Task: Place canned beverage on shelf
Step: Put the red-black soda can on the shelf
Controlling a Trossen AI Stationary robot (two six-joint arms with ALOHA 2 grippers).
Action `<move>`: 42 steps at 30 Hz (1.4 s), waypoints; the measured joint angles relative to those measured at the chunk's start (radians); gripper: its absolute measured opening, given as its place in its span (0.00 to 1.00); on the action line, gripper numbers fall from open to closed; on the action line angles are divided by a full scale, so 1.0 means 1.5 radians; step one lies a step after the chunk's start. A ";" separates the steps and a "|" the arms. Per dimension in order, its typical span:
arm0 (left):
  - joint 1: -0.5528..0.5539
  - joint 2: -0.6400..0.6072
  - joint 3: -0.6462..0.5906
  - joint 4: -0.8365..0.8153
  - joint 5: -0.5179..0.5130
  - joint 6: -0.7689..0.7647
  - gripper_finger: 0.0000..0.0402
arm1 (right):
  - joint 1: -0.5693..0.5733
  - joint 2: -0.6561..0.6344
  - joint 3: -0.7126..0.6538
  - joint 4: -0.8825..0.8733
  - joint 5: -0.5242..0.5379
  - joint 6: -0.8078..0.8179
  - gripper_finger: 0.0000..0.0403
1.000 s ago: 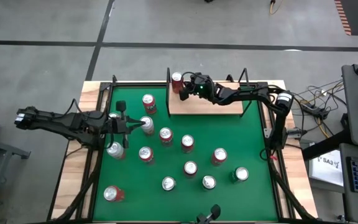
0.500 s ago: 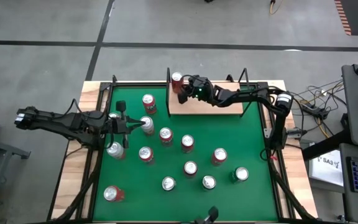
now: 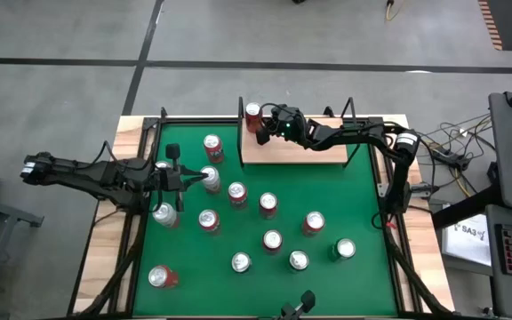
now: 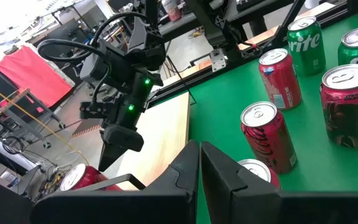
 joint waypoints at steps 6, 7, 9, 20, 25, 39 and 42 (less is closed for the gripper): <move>0.000 0.000 0.000 0.005 0.000 0.002 0.00 | 0.000 0.027 0.000 0.038 -0.001 0.001 0.03; 0.000 0.000 0.000 0.005 0.000 0.002 0.00 | 0.000 0.033 0.000 0.039 0.000 0.002 0.03; 0.000 0.000 0.000 0.005 0.000 0.002 0.00 | 0.000 0.042 0.000 0.036 0.007 0.009 0.03; 0.000 0.000 0.000 -0.001 0.000 0.000 0.00 | 0.006 0.036 0.000 0.035 0.009 0.021 0.03; 0.000 0.000 0.000 -0.002 0.000 -0.001 0.00 | 0.017 0.036 0.000 0.034 0.004 0.021 0.03; 0.000 0.000 0.000 -0.002 0.000 -0.001 0.00 | 0.010 0.038 0.010 0.064 0.004 0.009 0.03; 0.000 0.000 0.000 -0.002 0.000 -0.001 0.00 | 0.010 0.038 0.012 0.064 0.004 0.008 0.03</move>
